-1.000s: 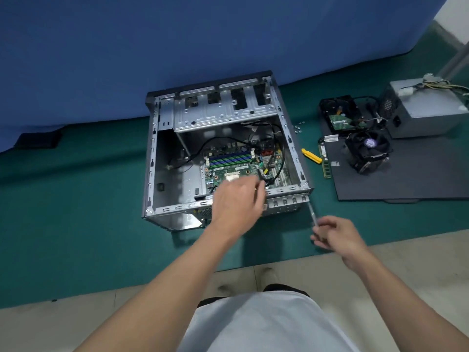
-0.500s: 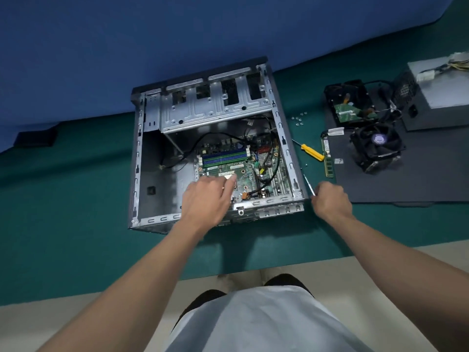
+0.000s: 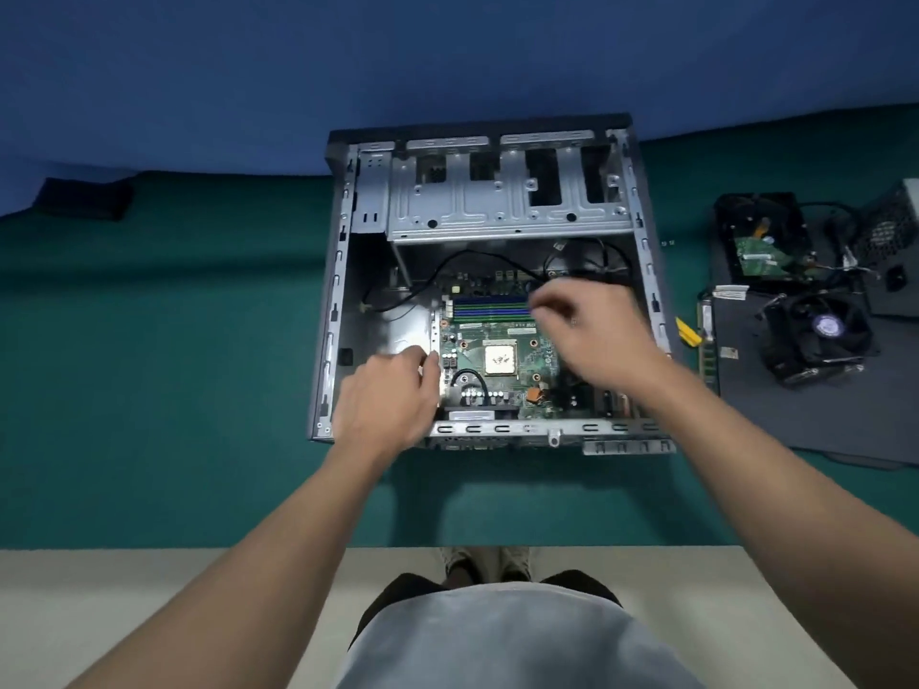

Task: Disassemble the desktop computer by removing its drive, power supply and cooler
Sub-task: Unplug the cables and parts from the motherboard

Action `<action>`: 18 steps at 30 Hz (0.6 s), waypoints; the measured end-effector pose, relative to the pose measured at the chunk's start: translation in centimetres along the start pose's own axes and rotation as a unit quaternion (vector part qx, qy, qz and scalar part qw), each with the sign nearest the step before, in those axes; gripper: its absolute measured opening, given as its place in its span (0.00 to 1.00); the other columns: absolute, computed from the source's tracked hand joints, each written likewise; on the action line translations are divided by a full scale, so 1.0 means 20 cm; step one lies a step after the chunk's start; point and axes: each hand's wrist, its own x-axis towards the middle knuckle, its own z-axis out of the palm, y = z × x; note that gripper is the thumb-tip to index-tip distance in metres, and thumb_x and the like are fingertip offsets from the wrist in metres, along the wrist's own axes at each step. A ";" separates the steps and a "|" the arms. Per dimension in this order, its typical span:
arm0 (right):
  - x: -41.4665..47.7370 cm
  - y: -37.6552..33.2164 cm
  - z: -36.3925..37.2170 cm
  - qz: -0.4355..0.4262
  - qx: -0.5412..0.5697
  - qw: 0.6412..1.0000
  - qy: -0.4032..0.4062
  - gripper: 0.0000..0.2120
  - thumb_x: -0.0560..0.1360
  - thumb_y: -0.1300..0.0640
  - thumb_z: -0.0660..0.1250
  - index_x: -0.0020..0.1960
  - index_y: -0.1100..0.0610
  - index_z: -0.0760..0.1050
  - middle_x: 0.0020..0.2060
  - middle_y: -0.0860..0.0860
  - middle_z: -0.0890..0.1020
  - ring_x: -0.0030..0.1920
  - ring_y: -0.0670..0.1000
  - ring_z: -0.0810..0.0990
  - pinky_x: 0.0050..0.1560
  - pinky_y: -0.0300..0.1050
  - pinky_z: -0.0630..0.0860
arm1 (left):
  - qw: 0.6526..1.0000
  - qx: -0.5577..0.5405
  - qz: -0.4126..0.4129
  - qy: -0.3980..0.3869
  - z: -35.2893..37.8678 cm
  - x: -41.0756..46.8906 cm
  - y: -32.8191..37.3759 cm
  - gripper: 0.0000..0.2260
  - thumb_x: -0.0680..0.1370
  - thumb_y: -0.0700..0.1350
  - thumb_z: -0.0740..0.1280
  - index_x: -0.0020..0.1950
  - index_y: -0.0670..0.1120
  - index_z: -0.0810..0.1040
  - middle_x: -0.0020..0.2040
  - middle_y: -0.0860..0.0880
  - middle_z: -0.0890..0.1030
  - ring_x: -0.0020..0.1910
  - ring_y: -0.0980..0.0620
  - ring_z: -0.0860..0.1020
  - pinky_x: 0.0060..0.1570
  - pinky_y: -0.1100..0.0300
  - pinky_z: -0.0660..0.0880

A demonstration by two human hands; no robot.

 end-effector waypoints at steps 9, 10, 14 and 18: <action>0.26 -0.22 0.54 -0.054 -0.185 0.868 -0.458 0.07 0.79 0.62 0.58 0.47 0.56 0.74 0.42 0.51 0.80 0.44 0.55 0.78 0.44 0.44 0.75 | 0.999 -0.028 -0.027 0.012 0.00 0.00 -0.02 0.11 0.79 0.48 0.56 0.52 0.46 0.75 0.39 0.42 0.82 0.32 0.44 0.68 0.34 0.54 0.64; 0.25 -0.21 0.56 -0.044 -0.196 0.862 -0.466 0.07 0.80 0.61 0.57 0.50 0.57 0.74 0.42 0.50 0.79 0.41 0.51 0.78 0.44 0.43 0.75 | 0.999 -0.029 -0.028 0.011 0.00 0.00 -0.02 0.11 0.79 0.48 0.56 0.52 0.45 0.75 0.39 0.42 0.82 0.33 0.44 0.68 0.34 0.54 0.64; 0.25 -0.19 0.59 -0.017 -0.200 0.870 -0.451 0.16 0.80 0.64 0.57 0.35 0.51 0.65 0.31 0.47 0.72 0.29 0.47 0.69 0.31 0.34 0.70 | 0.999 -0.031 -0.022 0.007 0.00 0.00 -0.02 0.11 0.79 0.48 0.56 0.51 0.45 0.75 0.39 0.43 0.81 0.32 0.46 0.68 0.34 0.55 0.62; 0.25 -0.15 0.54 -0.005 -0.212 0.884 -0.417 0.12 0.76 0.65 0.60 0.36 0.53 0.69 0.34 0.49 0.76 0.34 0.50 0.73 0.33 0.41 0.70 | 0.999 -0.036 -0.014 -0.004 -0.01 0.00 -0.02 0.11 0.79 0.48 0.56 0.50 0.45 0.75 0.35 0.46 0.79 0.30 0.46 0.68 0.31 0.56 0.60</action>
